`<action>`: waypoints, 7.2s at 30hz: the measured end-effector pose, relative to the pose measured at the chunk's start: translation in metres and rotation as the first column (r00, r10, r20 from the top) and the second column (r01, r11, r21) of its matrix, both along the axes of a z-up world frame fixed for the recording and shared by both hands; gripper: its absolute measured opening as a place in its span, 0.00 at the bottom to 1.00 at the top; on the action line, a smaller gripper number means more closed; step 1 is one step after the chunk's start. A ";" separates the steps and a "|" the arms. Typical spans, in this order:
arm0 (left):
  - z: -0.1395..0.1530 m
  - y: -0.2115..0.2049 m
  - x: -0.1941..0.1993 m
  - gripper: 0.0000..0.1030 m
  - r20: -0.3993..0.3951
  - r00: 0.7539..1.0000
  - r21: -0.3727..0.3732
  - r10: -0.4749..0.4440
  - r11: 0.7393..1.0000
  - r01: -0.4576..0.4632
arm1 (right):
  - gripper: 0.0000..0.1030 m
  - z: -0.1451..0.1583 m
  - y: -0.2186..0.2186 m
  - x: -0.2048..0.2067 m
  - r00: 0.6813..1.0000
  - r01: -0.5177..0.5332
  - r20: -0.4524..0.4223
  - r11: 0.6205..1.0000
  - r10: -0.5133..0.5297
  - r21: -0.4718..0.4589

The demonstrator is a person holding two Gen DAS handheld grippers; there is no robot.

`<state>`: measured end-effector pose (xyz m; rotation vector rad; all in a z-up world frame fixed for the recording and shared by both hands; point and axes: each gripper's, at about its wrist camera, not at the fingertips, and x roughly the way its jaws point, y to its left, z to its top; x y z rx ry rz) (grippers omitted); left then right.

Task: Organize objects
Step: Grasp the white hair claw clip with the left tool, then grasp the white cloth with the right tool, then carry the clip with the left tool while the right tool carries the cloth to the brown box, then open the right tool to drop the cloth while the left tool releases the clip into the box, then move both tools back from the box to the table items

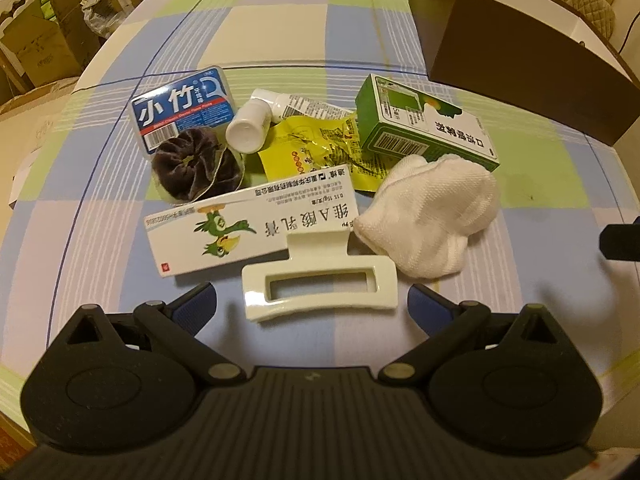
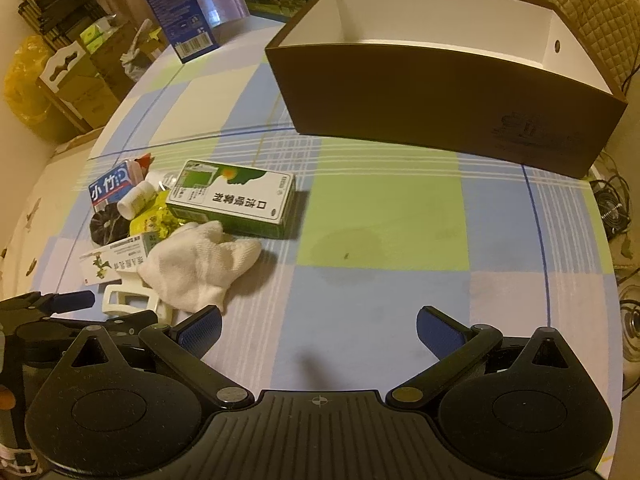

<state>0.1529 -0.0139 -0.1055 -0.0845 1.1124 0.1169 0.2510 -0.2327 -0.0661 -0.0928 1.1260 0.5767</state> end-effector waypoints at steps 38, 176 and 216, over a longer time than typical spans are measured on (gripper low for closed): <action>0.043 0.056 -0.054 0.82 0.094 0.988 0.067 0.123 0.989 -0.129 | 0.74 -0.027 0.082 0.001 0.972 -0.229 0.090 0.962 0.218 0.145; 0.067 -0.169 0.304 0.89 0.107 0.941 0.056 -0.322 0.947 0.317 | 0.66 0.017 -0.079 0.262 0.985 0.006 0.173 1.000 -0.010 0.022; 0.151 -0.084 0.150 0.94 0.292 0.916 -0.013 -0.276 0.956 0.293 | 0.73 0.090 -0.040 0.102 0.953 0.079 0.287 0.994 -0.100 0.082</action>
